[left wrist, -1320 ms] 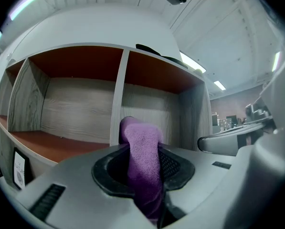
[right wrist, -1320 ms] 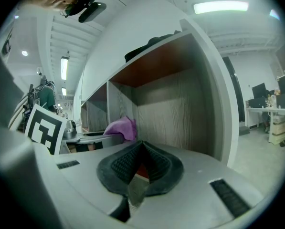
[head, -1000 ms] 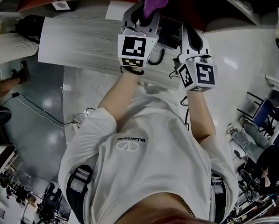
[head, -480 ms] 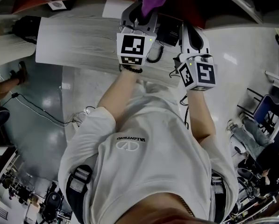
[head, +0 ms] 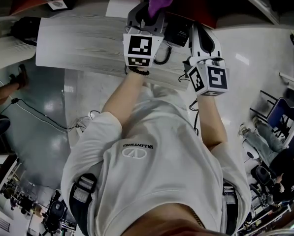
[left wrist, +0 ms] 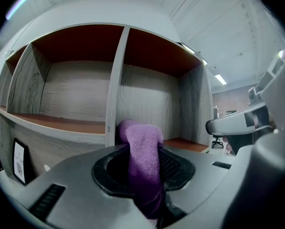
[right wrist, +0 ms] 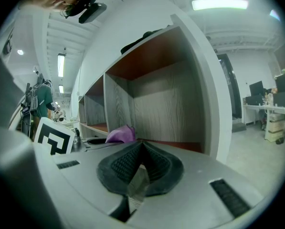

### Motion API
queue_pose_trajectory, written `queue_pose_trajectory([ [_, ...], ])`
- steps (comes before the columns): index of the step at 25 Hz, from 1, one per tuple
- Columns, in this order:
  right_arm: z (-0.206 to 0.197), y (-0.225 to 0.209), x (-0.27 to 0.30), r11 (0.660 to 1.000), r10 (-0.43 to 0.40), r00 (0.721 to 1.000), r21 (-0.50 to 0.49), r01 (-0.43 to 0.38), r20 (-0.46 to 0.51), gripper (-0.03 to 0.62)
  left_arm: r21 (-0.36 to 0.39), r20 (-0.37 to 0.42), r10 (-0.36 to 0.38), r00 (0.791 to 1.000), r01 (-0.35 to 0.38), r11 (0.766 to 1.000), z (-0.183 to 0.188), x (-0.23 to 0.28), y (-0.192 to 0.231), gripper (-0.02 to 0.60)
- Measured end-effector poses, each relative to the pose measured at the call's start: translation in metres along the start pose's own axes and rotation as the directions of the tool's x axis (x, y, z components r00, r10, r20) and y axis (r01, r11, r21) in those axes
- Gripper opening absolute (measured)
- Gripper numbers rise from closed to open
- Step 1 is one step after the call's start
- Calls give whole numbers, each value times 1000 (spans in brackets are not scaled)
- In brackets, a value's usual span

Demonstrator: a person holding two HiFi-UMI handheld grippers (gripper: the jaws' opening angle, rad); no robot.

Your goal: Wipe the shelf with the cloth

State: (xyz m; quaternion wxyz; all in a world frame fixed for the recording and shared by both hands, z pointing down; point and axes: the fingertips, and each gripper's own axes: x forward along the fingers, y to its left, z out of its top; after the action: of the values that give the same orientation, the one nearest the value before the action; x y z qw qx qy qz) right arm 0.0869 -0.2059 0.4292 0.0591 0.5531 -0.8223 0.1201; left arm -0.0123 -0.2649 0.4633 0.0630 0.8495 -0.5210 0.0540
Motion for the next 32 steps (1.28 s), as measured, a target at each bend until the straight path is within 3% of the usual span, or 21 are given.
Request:
queue_pose_trajectory([
  [24,-1,-5,-19,999,-45,999,2,45,-3,1,22,-35,-23,999,24,999,-18,1,-3,103],
  [32,9,-12,-37,996,-85,996,11,85,19,0,68,-46,-50,998,53,996,-21,-11,-3,103],
])
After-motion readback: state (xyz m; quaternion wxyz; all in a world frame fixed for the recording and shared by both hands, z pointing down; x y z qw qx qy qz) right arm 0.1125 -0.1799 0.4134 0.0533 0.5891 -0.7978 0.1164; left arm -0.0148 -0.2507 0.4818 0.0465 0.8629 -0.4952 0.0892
